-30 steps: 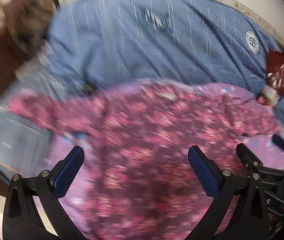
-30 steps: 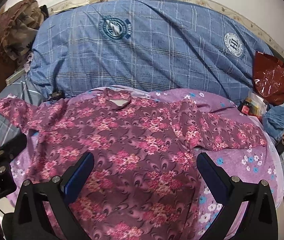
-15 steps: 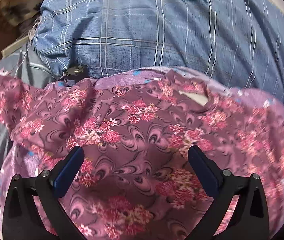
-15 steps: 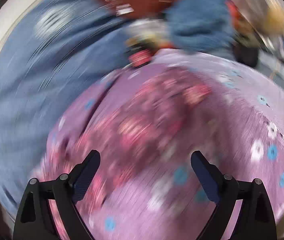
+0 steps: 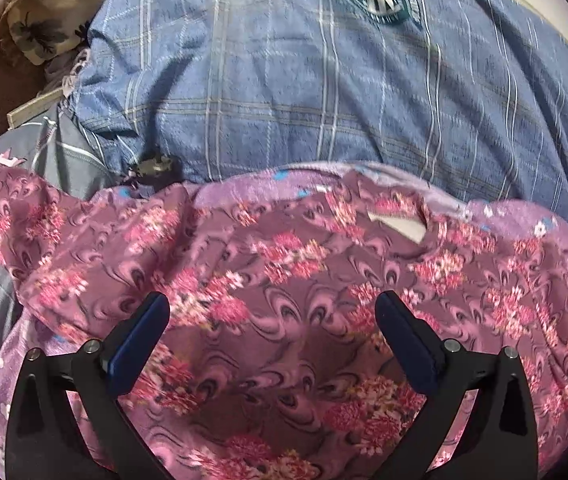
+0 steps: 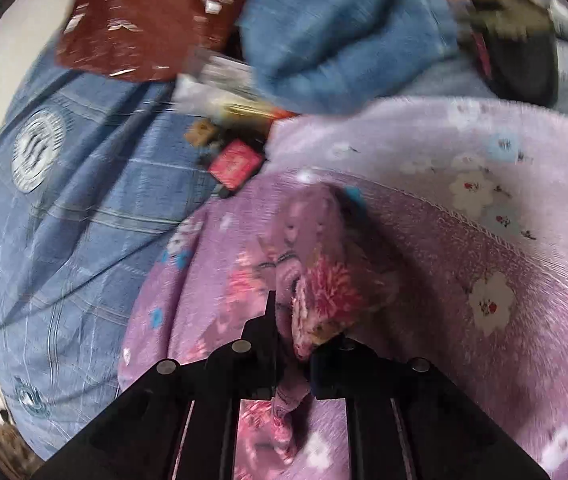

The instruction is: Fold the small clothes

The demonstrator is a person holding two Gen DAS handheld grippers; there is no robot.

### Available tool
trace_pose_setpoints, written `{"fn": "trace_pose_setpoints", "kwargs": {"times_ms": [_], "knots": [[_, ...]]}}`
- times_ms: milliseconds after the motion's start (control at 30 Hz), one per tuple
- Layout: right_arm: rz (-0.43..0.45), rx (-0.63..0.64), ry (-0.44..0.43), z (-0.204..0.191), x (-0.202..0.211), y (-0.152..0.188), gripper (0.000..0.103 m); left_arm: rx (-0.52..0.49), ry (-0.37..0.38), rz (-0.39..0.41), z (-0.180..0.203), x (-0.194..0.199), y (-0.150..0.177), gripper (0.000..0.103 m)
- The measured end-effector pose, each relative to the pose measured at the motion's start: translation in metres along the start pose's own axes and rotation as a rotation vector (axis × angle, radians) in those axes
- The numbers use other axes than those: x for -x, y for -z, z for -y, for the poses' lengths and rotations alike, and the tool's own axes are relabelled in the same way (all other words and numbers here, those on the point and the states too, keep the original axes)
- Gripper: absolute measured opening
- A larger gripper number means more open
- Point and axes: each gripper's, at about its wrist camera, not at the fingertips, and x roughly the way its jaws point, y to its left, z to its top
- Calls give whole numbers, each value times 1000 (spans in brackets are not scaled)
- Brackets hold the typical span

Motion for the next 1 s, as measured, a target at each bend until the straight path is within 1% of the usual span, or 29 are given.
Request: {"fn": "trace_pose_setpoints", "kwargs": {"times_ms": [33,67,100,133,200,267,333,367,433,467,500,567,700,733,800,867,900,967,1000], "knots": [[25,46,-31,-18,15,5,10,11,1,7,-4,2,-3,103],[33,61,-61,-27,23,6,10,28,2,14,-10,5,-6,103],[39,80,-128,-45,38,11,10,41,-1,19,-15,8,-9,103],[65,107,-187,-60,49,16,10,57,-8,26,-22,10,-12,103],[58,164,-270,-98,70,30,10,87,-33,45,-37,16,-17,103],[45,236,-348,-141,91,52,10,121,-67,63,-56,22,-22,103],[12,305,-434,-187,103,83,10,160,-102,79,-77,26,-27,103],[-4,333,-462,-204,107,97,10,175,-117,84,-86,28,-28,103],[-48,397,-515,-243,110,140,10,210,-141,85,-105,31,-29,103],[-63,414,-528,-253,108,154,10,228,-150,83,-116,32,-30,103],[-92,441,-544,-270,103,179,10,244,-160,78,-128,33,-30,103],[-139,477,-544,-287,94,219,10,262,-174,67,-144,34,-28,103],[-259,529,-524,-315,54,294,10,290,-189,37,-171,35,-25,103],[-274,552,-508,-321,38,312,10,294,-193,33,-179,35,-25,103],[-305,593,-474,-325,24,349,11,295,-197,24,-188,35,-24,103],[-350,629,-443,-328,6,382,15,295,-202,15,-196,35,-23,103],[-382,659,-402,-333,-8,402,17,297,-203,13,-198,35,-23,103],[-451,679,-364,-331,-26,428,35,302,-204,8,-205,35,-22,103],[-517,676,-375,-329,-34,442,53,305,-203,6,-207,35,-22,103]]}}
